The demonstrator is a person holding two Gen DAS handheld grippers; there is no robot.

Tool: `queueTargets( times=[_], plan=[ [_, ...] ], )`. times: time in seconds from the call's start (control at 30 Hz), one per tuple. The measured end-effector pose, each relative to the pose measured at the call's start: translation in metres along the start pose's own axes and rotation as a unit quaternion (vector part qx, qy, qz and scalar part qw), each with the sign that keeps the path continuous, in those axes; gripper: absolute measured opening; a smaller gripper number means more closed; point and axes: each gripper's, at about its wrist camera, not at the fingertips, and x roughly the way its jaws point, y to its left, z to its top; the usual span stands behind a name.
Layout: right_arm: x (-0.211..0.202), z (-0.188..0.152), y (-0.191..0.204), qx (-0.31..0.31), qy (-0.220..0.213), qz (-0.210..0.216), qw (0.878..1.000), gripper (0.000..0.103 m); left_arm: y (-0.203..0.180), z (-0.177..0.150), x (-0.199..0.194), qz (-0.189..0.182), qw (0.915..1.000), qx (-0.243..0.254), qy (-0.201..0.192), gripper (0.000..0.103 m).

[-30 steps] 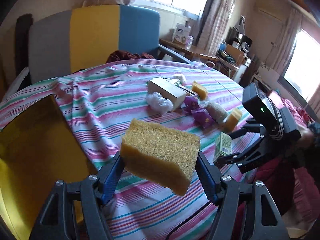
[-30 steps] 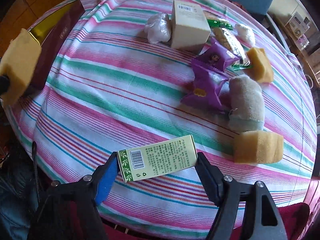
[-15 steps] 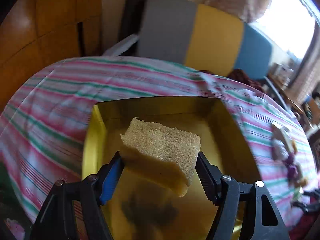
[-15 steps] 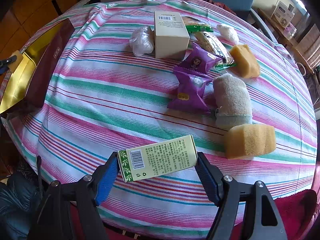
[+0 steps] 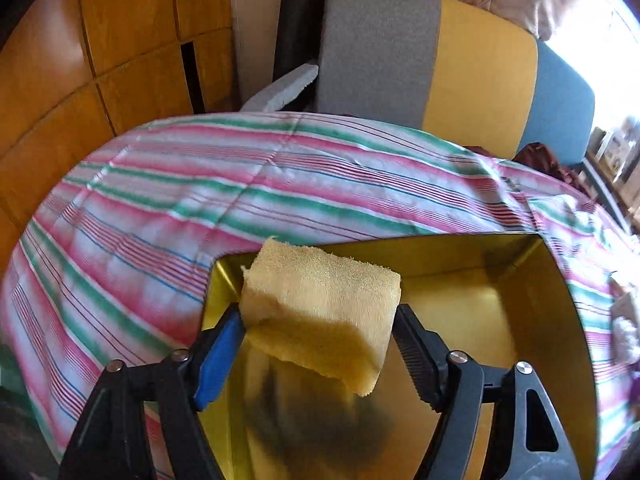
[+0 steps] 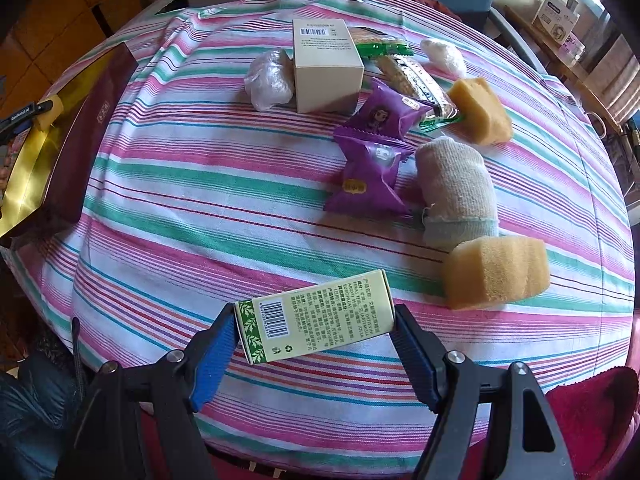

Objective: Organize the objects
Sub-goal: 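Carry the yellow sponge into the gold tray and open the left tool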

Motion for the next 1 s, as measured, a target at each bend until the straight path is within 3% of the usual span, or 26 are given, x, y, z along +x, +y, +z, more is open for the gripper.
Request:
queueTargets(
  times=[0.17, 0.33, 0.67, 1.0],
  plan=[
    [0.002, 0.002, -0.001, 0.006, -0.002, -0.005, 1.0, 0.077, 0.002, 0.004, 0.002, 0.024, 0.9996, 0.008, -0.01, 0.087],
    [0.002, 0.001, -0.004, 0.011, -0.002, -0.008, 1.0, 0.077, 0.005, -0.007, -0.014, 0.015, 0.9996, -0.003, -0.023, 0.087],
    [0.001, 0.001, -0.006, 0.01, -0.001, -0.016, 1.0, 0.077, -0.004, -0.068, -0.088, 0.007, 0.9985, -0.001, -0.054, 0.09],
    [-0.006, 0.008, 0.008, 0.009, -0.025, -0.016, 1.0, 0.077, -0.013, -0.109, -0.128, -0.005, 0.9982, 0.008, -0.059, 0.09]
  ],
)
